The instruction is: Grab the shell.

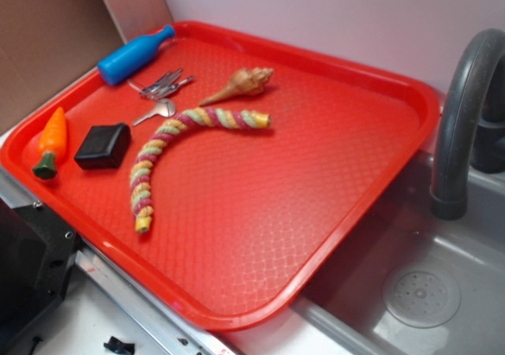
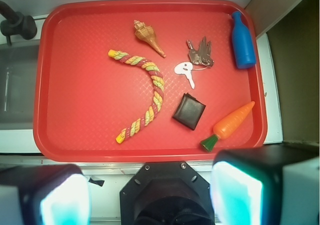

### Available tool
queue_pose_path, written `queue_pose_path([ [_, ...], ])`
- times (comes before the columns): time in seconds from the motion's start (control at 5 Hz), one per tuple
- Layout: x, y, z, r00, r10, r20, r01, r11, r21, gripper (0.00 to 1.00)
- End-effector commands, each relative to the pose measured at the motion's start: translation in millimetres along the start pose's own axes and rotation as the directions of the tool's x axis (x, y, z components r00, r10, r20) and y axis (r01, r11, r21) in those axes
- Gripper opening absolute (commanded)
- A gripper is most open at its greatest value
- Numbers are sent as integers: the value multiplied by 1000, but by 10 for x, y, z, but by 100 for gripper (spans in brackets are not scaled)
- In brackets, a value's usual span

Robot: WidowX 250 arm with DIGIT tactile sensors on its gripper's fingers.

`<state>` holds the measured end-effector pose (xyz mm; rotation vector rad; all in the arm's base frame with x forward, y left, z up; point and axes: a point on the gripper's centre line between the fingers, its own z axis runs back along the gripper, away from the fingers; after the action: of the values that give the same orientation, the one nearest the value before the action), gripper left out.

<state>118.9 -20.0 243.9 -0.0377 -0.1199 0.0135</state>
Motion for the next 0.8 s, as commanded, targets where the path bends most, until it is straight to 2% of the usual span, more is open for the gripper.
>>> queue_pose_path([
  [0.0, 0, 0, 0, 1000, 0, 0, 0, 1000, 0, 100],
  [0.2, 110, -37, -91, 1000, -12, 21, 11, 1000, 11, 100],
  [0.4, 331, -46, -260, 999, -40, 23, 39, 998, 47, 100],
  [0.6, 610, -66, -452, 995, -69, 74, 65, 996, 63, 100],
])
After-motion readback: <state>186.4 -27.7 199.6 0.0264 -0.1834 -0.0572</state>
